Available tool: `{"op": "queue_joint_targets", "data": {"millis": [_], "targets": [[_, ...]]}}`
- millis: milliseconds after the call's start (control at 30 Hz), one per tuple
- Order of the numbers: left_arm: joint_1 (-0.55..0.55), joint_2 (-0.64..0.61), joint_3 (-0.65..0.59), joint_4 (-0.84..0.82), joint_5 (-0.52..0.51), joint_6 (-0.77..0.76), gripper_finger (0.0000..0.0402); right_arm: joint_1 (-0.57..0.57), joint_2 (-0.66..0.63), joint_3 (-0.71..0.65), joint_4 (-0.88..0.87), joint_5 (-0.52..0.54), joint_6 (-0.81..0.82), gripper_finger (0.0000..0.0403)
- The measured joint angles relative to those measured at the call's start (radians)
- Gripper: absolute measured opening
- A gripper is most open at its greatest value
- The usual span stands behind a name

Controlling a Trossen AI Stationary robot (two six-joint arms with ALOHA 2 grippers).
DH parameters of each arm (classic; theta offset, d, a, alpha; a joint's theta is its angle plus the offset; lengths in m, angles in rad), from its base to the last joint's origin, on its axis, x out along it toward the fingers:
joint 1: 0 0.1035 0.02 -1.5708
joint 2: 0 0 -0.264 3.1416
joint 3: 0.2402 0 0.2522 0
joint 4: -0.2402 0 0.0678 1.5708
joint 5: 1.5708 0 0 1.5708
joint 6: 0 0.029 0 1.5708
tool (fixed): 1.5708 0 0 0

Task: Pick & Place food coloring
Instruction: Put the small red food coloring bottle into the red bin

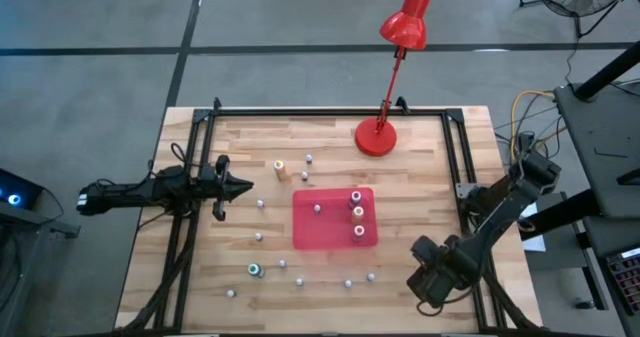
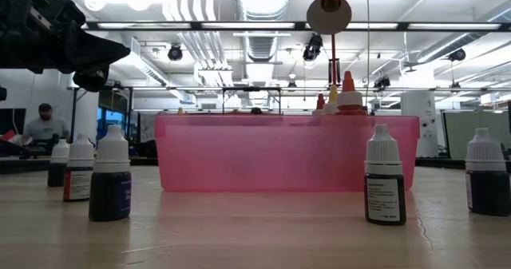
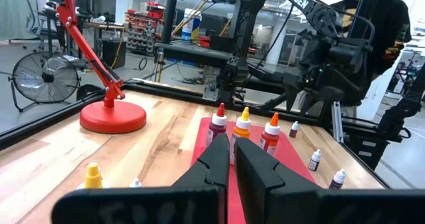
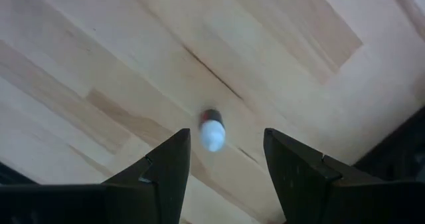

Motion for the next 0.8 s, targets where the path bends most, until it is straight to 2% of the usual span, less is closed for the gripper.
{"op": "queue_joint_targets", "data": {"millis": [800], "targets": [[0.000, 0.000, 0.000, -0.001, 0.000, 0.000, 0.0000, 0.044, 0.047, -0.081, 0.185, 0.000, 0.036, 0.0185]]}}
